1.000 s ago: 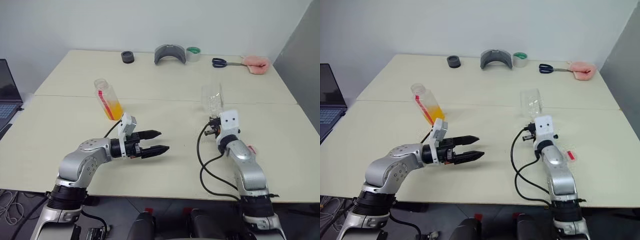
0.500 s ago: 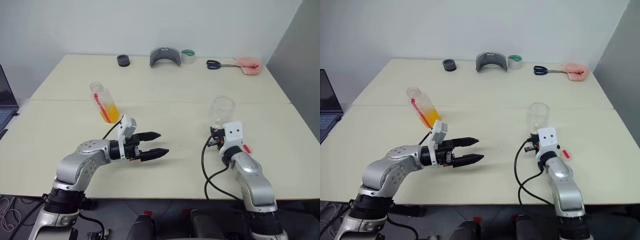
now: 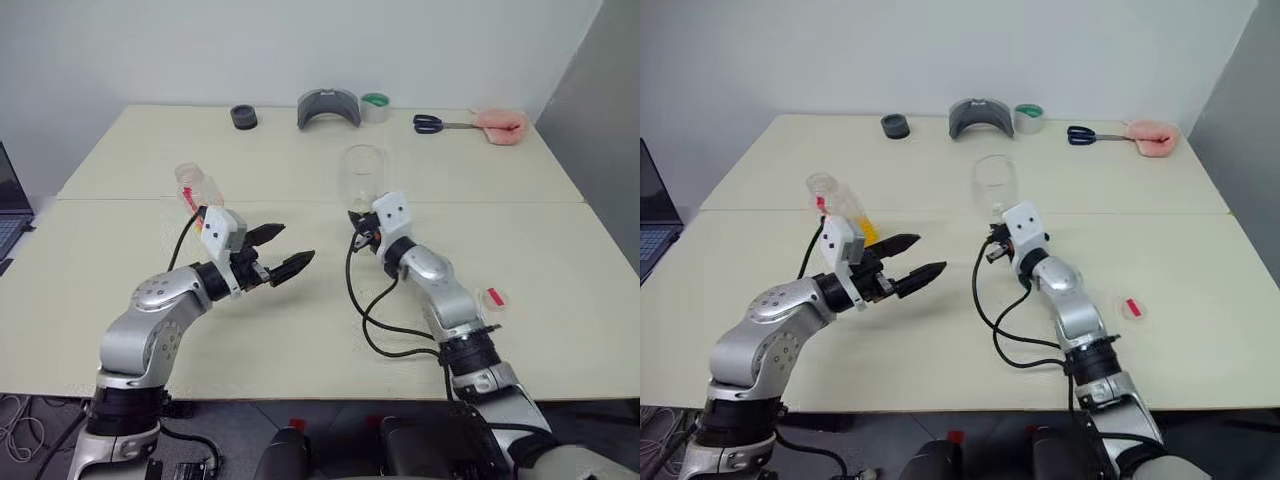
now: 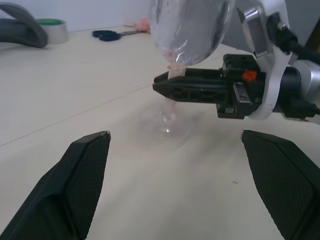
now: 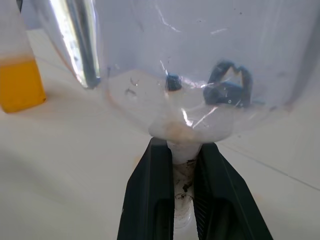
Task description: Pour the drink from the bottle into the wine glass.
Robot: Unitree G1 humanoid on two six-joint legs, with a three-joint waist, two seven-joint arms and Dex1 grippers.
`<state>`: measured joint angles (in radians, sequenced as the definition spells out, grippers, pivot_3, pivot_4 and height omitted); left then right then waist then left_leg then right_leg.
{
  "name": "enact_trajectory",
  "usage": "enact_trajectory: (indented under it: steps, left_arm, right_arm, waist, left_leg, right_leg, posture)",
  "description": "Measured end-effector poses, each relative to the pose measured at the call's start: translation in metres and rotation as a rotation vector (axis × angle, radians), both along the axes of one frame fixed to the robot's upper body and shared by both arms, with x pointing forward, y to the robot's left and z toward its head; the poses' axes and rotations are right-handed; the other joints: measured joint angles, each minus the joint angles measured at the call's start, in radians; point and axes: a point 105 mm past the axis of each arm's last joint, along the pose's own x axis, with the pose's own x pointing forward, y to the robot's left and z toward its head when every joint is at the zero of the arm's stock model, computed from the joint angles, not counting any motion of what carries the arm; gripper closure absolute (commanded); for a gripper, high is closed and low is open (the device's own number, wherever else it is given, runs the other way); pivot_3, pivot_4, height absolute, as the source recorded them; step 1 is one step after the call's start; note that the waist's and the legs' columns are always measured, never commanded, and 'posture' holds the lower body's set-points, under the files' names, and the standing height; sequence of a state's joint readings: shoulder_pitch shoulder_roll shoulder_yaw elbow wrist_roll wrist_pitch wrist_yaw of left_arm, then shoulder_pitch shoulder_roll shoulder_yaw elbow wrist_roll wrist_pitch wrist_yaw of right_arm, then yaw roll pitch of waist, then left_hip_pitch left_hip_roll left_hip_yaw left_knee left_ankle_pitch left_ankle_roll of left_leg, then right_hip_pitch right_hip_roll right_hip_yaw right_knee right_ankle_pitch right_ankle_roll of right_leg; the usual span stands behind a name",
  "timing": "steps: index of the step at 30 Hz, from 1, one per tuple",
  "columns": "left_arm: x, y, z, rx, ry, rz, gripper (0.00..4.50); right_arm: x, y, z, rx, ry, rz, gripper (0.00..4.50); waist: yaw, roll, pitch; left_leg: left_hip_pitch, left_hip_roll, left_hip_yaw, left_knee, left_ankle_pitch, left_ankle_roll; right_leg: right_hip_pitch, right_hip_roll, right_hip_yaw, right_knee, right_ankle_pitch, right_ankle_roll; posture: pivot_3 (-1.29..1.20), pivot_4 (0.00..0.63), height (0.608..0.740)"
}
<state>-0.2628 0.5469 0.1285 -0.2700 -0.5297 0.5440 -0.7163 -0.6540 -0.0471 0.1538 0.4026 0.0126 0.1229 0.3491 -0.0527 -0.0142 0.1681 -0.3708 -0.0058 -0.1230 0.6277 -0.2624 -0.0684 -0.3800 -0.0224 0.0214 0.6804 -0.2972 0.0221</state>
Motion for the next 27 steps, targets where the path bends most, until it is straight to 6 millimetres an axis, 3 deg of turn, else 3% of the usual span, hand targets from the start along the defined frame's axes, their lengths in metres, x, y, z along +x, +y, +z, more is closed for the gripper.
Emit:
enact_trajectory:
  steps: [3, 15, 27]
  left_arm:
    - [-0.003, 0.010, 0.006, 0.000, -0.018, 0.063, 0.00]
    - [-0.014, 0.026, 0.031, 0.008, -0.075, 0.165, 0.00]
    - [-0.017, 0.026, 0.037, 0.030, -0.092, 0.151, 0.00]
  right_arm:
    - [0.007, 0.004, -0.013, -0.026, 0.029, 0.009, 4.32]
    - [0.014, 0.011, -0.016, -0.021, 0.025, 0.053, 4.32]
    - [0.013, 0.010, -0.021, -0.006, 0.065, 0.061, 0.22]
  waist:
    - [0.002, 0.000, 0.000]
    - [-0.003, 0.000, 0.000]
    - [-0.003, 0.001, 0.001]
  left_leg:
    - [-0.002, 0.000, -0.001, 0.001, 0.000, 0.000]
    - [0.001, 0.002, -0.001, 0.001, 0.000, 0.000]
    - [0.001, 0.001, 0.000, 0.000, 0.000, 0.000]
  right_leg:
    - [-0.001, 0.000, -0.001, 0.000, 0.000, 0.000]
    - [0.000, 0.002, -0.001, 0.002, 0.000, 0.000]
    - [0.001, 0.002, 0.000, 0.001, 0.000, 0.000]
  posture:
    - [0.00, 0.150, 0.740]
    - [0.00, 0.150, 0.740]
    - [0.00, 0.150, 0.740]
